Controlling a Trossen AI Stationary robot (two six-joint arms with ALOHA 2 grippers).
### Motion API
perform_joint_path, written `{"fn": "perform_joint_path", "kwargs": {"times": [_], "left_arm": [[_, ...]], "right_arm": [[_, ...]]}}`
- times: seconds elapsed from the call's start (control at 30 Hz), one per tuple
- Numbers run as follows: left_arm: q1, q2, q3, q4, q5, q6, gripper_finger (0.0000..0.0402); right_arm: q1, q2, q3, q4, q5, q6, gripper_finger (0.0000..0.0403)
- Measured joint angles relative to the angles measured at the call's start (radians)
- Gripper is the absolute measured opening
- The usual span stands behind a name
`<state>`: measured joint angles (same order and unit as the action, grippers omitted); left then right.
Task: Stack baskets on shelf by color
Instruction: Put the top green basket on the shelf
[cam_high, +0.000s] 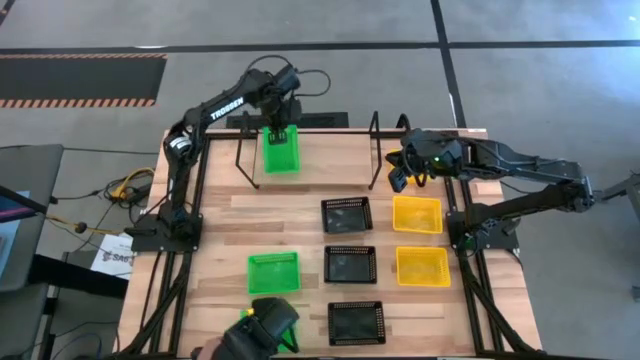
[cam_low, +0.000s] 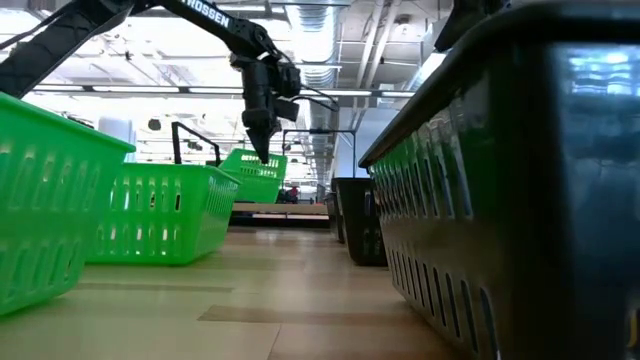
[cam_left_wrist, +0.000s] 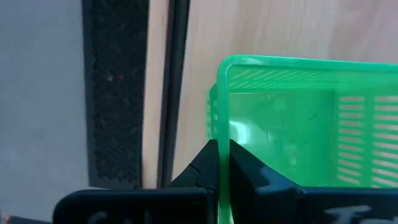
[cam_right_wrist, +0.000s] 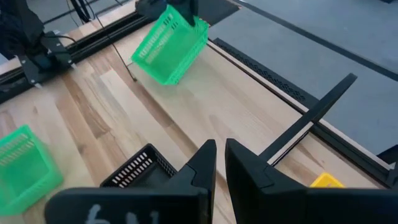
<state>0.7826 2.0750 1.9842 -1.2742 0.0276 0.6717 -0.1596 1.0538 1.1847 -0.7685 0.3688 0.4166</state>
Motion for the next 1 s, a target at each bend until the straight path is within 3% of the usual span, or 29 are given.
{"fn": "perform_joint_path", "kwargs": {"times": [0.73, 1.0], "left_arm": [[0.037, 0.008, -0.043, 0.019, 0.149, 0.087, 0.0], [0.042, 0.074, -0.045, 0.034, 0.131, 0.068, 0.0]], "right_arm": [[0.0, 0.0, 0.0, 0.06, 0.001, 0.002, 0.0059], [0.002, 0.0, 0.0, 0.059, 0.0, 0.003, 0.0059]]}}
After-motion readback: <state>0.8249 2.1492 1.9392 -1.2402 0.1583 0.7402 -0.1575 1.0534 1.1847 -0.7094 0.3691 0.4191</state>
